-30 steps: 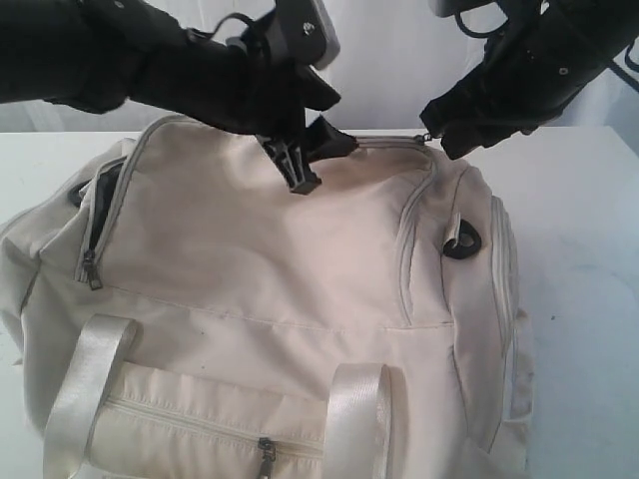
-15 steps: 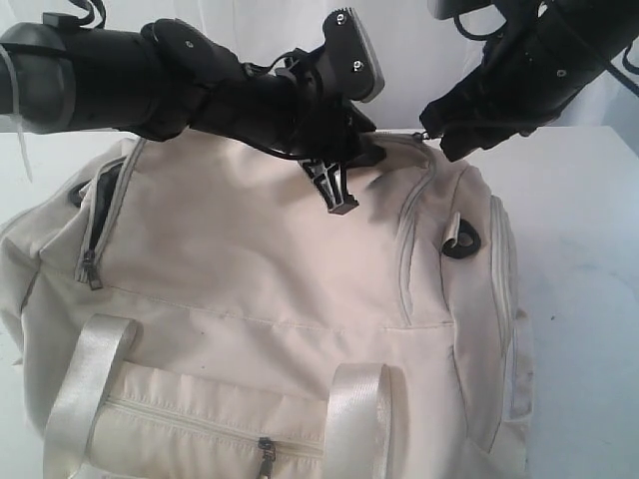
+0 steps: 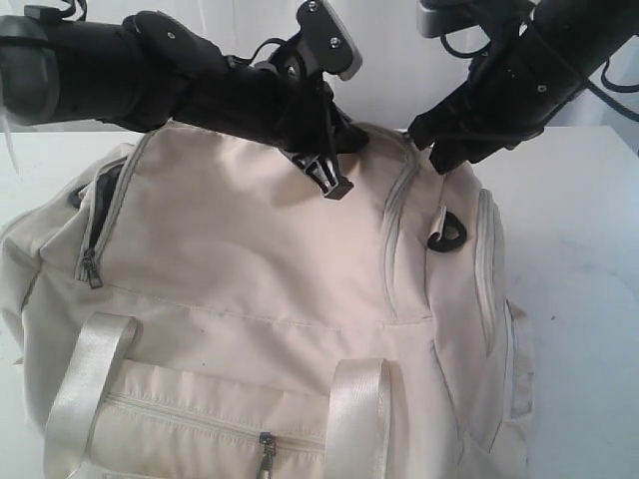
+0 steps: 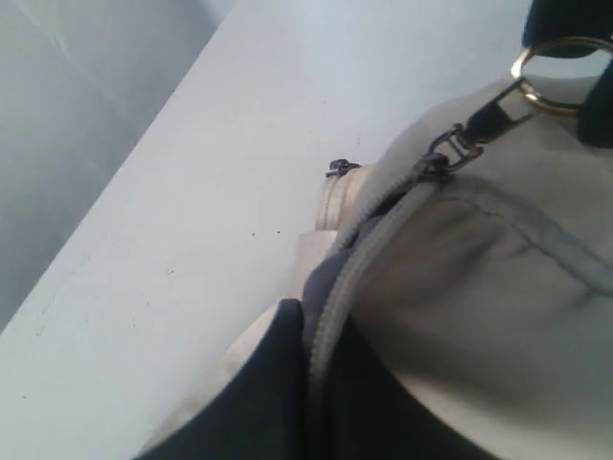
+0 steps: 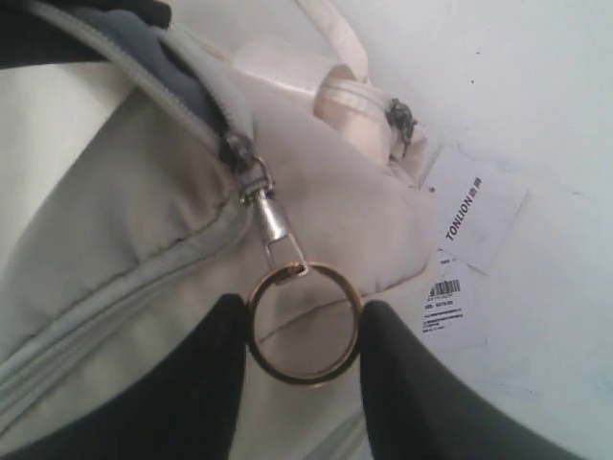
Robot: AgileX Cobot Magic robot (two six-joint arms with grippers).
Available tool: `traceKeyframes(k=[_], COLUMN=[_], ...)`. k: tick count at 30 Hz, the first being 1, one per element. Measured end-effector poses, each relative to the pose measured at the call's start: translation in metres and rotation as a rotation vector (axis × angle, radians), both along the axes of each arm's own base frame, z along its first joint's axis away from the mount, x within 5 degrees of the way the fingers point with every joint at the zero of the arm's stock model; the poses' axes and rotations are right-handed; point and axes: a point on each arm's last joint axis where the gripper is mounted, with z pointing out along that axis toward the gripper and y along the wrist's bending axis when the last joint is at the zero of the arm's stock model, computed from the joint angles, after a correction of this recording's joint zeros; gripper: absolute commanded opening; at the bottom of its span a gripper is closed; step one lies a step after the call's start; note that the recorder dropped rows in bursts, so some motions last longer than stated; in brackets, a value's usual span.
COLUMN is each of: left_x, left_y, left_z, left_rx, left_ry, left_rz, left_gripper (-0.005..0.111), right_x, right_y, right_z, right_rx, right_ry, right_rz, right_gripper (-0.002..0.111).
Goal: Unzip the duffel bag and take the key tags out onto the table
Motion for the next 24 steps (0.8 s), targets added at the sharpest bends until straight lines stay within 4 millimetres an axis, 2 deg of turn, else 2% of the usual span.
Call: traceKeyframes(k=[5,15,24], left_x=[0.005,0.008,0.007], left_y=[0.01,0.014,0.014], left_z=[-0.002,-0.006,-0.006], left_rx=[-0.02,-0.033,-0.038], left_ry=[0.068,0.115,0.124], left_rz=[0.011,0.024,0.028], left_gripper=[0.0,0.0,0.0], right_x=[-0.001,-0.014,-0.026], right_y=[0.001,0.005,0.01], right_z=[0.0,-0.004,0.007], right_rx=[0.009,0.036,0.121], right_ry=[0.017,0.153,0.175], right_rz=[0.0,0.064,0.148], right_gripper=[0.0,0.0,0.0])
